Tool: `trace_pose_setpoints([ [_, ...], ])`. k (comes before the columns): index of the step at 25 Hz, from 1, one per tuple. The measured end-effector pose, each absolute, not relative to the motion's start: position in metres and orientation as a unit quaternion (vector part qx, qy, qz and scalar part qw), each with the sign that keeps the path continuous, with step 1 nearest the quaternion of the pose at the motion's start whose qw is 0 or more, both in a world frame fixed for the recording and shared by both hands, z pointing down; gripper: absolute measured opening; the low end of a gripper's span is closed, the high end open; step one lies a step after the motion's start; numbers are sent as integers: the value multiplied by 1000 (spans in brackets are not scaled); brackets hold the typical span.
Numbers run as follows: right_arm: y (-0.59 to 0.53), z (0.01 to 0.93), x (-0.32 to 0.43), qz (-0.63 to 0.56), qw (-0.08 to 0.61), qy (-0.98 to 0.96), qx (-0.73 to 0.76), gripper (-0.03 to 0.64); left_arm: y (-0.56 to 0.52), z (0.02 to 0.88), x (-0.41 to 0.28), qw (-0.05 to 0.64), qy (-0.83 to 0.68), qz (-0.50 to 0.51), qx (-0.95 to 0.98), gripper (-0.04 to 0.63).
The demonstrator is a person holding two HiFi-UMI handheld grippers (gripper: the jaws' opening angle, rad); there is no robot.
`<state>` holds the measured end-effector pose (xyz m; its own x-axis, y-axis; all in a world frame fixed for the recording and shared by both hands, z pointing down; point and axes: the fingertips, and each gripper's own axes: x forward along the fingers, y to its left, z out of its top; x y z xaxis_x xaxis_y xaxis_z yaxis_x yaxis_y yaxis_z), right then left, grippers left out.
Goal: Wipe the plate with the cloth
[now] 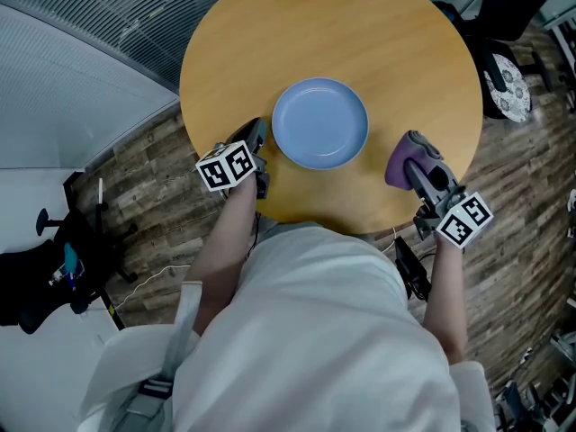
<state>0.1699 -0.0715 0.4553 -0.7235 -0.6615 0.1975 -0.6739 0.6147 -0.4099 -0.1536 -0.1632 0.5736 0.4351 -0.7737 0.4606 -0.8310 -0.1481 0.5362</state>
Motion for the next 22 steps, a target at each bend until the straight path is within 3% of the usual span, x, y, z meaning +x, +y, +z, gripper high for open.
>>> trace_pose_setpoints([
  [10, -73, 450, 175, 221, 10, -897, 382, 94, -164, 547, -154, 340, -518, -23, 785, 12],
  [22, -77, 408, 186, 165, -8, -893, 420, 94, -159, 483, -137, 217, -470, -46, 854, 12],
])
